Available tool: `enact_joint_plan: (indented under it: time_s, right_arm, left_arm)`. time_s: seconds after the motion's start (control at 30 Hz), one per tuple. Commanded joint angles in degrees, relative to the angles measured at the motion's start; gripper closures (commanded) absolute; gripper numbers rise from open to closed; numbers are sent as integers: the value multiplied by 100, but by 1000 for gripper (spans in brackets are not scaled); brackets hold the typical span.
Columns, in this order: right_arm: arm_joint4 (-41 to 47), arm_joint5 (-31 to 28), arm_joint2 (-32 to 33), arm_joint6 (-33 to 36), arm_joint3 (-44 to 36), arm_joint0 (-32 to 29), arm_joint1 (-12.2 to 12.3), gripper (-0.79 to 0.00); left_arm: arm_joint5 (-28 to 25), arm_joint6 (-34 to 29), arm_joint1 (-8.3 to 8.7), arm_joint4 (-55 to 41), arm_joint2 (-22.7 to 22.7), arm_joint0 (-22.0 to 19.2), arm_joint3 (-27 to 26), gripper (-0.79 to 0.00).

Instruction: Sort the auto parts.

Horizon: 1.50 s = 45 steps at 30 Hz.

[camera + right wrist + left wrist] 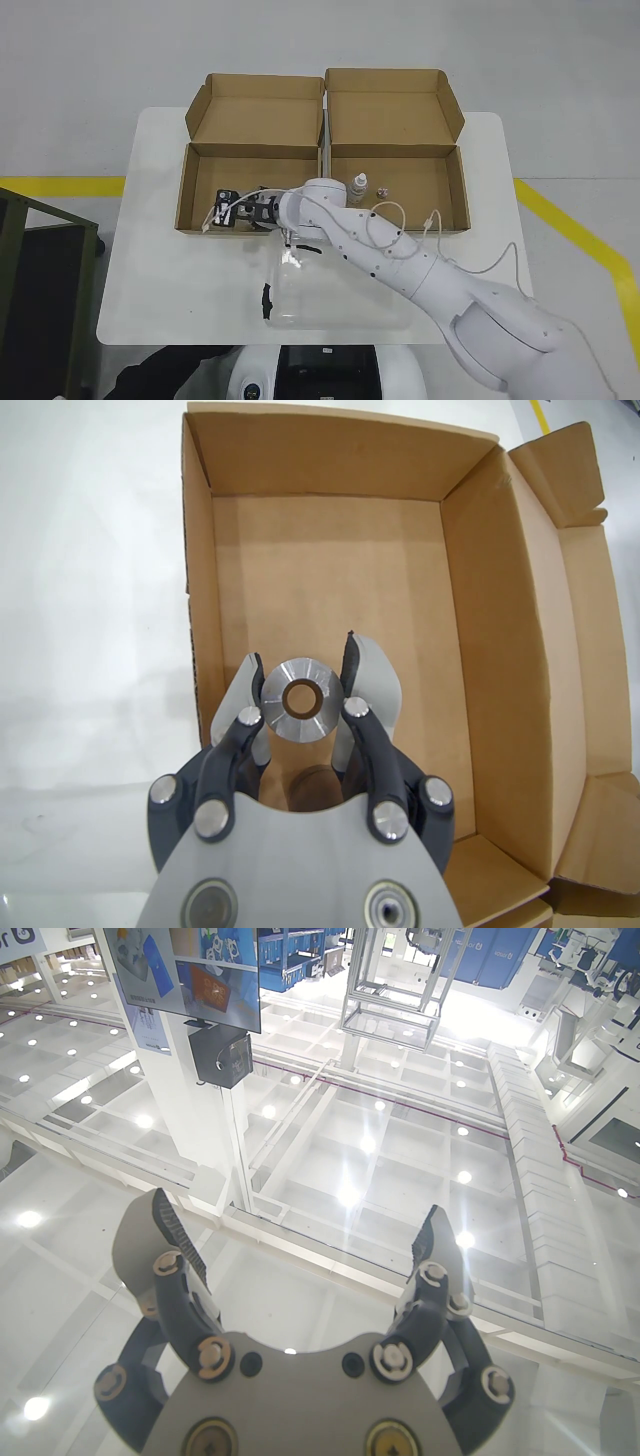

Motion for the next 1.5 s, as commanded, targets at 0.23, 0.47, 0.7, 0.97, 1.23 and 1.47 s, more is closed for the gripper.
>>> enact_joint_plan:
  time_s: [0.23,0.47,0.7,0.97,1.23,1.47]
  right_arm:
    - [-118,-74,14,54,289,68,-171,-194]
    - [-201,-123,53,82,466,84,-274,-308]
    - [-265,-145,179,50,527,96,-326,-348]
    - [-295,-143,631,-1,6,17,-204,-357]
    - [-380,-179,1459,183,-1169,-625,169,-366]
    - [-739,-288,2490,466,-2693,-1725,609,-388]
  left_arm:
    - [0,0,0,0,0,0,0,-785]
    - [0,0,0,0,0,0,0,-785]
    - [0,0,0,0,0,0,0,-785]
    - [0,0,0,0,0,0,0,-785]
    - [0,0,0,0,0,0,0,-785]
    - [0,0,0,0,0,0,0,-785]
